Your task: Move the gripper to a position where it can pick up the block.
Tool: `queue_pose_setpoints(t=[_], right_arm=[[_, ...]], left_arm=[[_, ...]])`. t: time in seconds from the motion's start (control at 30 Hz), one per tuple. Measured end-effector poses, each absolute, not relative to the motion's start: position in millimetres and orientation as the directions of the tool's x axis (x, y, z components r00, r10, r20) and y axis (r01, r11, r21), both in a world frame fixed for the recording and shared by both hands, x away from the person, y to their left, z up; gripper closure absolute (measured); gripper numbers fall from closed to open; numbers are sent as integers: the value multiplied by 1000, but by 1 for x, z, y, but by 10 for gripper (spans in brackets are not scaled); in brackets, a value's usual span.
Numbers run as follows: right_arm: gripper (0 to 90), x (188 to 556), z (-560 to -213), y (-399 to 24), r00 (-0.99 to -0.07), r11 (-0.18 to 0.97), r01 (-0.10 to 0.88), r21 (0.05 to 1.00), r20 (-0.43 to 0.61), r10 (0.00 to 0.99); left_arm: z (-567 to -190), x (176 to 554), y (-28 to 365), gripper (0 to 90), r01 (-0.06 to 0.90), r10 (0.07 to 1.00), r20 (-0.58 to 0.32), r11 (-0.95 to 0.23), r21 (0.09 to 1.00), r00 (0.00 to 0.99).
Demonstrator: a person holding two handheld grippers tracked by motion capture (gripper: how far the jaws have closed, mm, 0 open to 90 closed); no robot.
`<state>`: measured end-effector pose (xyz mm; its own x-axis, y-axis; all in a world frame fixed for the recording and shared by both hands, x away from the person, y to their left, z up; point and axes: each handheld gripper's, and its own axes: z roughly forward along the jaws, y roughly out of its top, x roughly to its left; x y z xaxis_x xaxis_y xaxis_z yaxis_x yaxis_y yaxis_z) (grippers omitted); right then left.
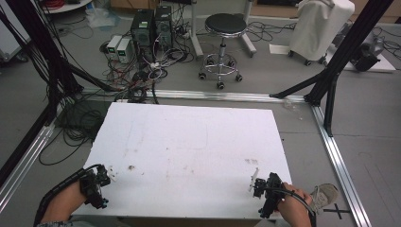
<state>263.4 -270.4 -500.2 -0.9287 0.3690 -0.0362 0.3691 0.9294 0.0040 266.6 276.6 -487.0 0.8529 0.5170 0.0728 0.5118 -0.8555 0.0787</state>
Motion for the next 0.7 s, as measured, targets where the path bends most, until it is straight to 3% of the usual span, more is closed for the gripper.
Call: queue_pose_setpoints(t=[0.7], right_arm=[[30,263,-498,-270,-938,939,344,6,-51,344]], left_arm=[[-487,266,276,224,511,517,71,-856,80,853]])
